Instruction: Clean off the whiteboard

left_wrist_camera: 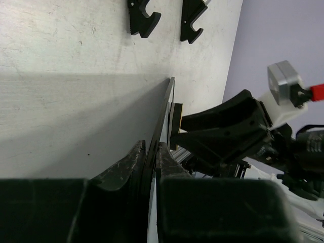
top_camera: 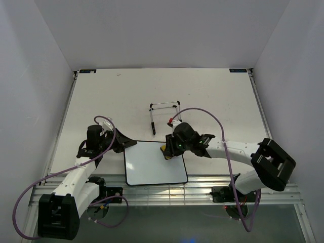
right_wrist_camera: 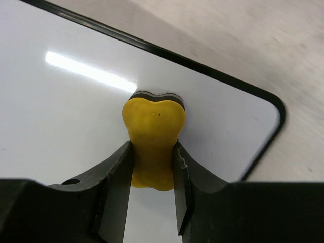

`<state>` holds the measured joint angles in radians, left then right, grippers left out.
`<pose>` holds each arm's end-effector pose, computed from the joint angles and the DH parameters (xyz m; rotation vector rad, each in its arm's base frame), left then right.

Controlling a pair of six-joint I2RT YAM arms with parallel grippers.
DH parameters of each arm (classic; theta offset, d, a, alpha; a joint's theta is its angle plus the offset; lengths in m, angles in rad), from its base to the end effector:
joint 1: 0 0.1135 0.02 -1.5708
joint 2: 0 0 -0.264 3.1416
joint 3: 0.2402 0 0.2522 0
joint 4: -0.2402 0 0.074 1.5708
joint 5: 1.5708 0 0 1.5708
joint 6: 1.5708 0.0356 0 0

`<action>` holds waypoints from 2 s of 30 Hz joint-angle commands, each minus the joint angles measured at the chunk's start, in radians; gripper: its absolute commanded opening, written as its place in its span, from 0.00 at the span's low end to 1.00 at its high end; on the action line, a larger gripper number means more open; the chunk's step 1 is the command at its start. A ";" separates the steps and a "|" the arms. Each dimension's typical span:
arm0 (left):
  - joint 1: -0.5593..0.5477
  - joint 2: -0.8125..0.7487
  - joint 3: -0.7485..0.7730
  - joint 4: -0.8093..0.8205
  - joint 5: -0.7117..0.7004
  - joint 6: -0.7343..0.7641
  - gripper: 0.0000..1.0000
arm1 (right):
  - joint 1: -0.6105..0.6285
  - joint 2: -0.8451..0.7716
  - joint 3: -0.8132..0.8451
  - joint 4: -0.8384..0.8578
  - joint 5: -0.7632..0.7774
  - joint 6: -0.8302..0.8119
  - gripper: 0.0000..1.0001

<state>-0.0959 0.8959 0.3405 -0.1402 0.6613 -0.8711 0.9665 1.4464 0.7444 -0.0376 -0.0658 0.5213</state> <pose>0.1703 -0.0383 0.1760 -0.5438 2.3397 -1.2366 0.1651 0.2432 0.1893 -0.5770 2.3875 0.7934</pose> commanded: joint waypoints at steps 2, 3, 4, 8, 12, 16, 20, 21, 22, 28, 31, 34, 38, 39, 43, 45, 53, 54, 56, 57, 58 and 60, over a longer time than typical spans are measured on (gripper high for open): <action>-0.005 -0.005 0.017 -0.078 -0.138 0.029 0.00 | -0.109 -0.015 -0.227 -0.075 -0.061 -0.052 0.29; -0.005 -0.003 0.018 -0.076 -0.138 0.029 0.00 | -0.130 -0.036 -0.247 -0.070 -0.075 -0.059 0.29; -0.005 -0.003 0.018 -0.076 -0.140 0.029 0.00 | -0.167 -0.046 -0.261 -0.067 -0.084 -0.066 0.29; -0.005 -0.003 0.015 -0.076 -0.141 0.027 0.00 | -0.196 -0.086 -0.275 -0.068 -0.121 -0.081 0.29; -0.005 -0.003 0.017 -0.076 -0.140 0.030 0.00 | -0.186 -0.093 -0.238 -0.061 -0.169 -0.061 0.28; -0.005 -0.011 0.014 -0.076 -0.144 0.024 0.00 | -0.053 -0.096 -0.162 -0.057 -0.166 -0.012 0.27; -0.005 -0.012 0.009 -0.075 -0.147 0.017 0.00 | 0.102 -0.090 -0.077 -0.044 -0.109 0.048 0.27; -0.005 -0.014 0.008 -0.075 -0.147 0.014 0.00 | 0.130 -0.080 -0.056 -0.042 -0.098 0.057 0.27; -0.005 -0.014 0.008 -0.073 -0.149 0.012 0.00 | 0.177 -0.072 -0.033 -0.044 -0.091 0.062 0.27; -0.005 -0.018 0.006 -0.075 -0.150 0.007 0.00 | 0.325 0.055 0.189 -0.081 -0.057 0.059 0.27; -0.005 -0.022 0.008 -0.075 -0.152 0.004 0.00 | 0.365 0.123 0.275 -0.084 -0.068 0.051 0.27; -0.005 -0.026 0.015 -0.076 -0.150 0.004 0.00 | 0.371 0.149 0.311 -0.096 -0.078 0.040 0.27; -0.005 -0.031 0.018 -0.088 -0.154 0.012 0.00 | 0.335 0.057 0.273 -0.120 -0.028 0.033 0.27; -0.005 -0.032 0.018 -0.088 -0.154 0.015 0.00 | 0.319 0.005 0.263 -0.137 -0.014 0.028 0.27; -0.005 -0.037 0.015 -0.090 -0.149 0.017 0.00 | 0.139 -0.130 0.207 -0.281 0.061 0.005 0.27; -0.005 -0.041 0.015 -0.091 -0.146 0.015 0.00 | 0.054 -0.223 0.133 -0.314 0.061 -0.017 0.27; -0.005 -0.054 0.026 -0.091 -0.121 0.011 0.00 | -0.464 -0.333 -0.031 -0.404 0.033 -0.173 0.29; -0.005 -0.058 0.028 -0.093 -0.120 0.012 0.00 | -0.501 -0.313 -0.046 -0.416 0.049 -0.200 0.31; -0.005 -0.068 0.026 -0.095 -0.112 0.011 0.00 | -0.600 -0.290 -0.063 -0.420 0.098 -0.224 0.32; -0.005 -0.075 0.025 -0.096 -0.111 0.011 0.00 | -0.630 -0.267 -0.082 -0.420 0.096 -0.237 0.33; -0.005 -0.078 0.023 -0.096 -0.106 0.011 0.00 | -0.684 -0.256 -0.092 -0.420 0.083 -0.244 0.34; -0.005 -0.081 0.026 -0.105 -0.089 0.023 0.00 | -0.719 -0.228 -0.108 -0.413 0.099 -0.250 0.35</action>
<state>-0.1017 0.8268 0.3473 -0.1780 0.6277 -0.8909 0.2989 1.1950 0.6552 -0.4248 0.0059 0.3317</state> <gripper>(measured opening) 0.204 0.391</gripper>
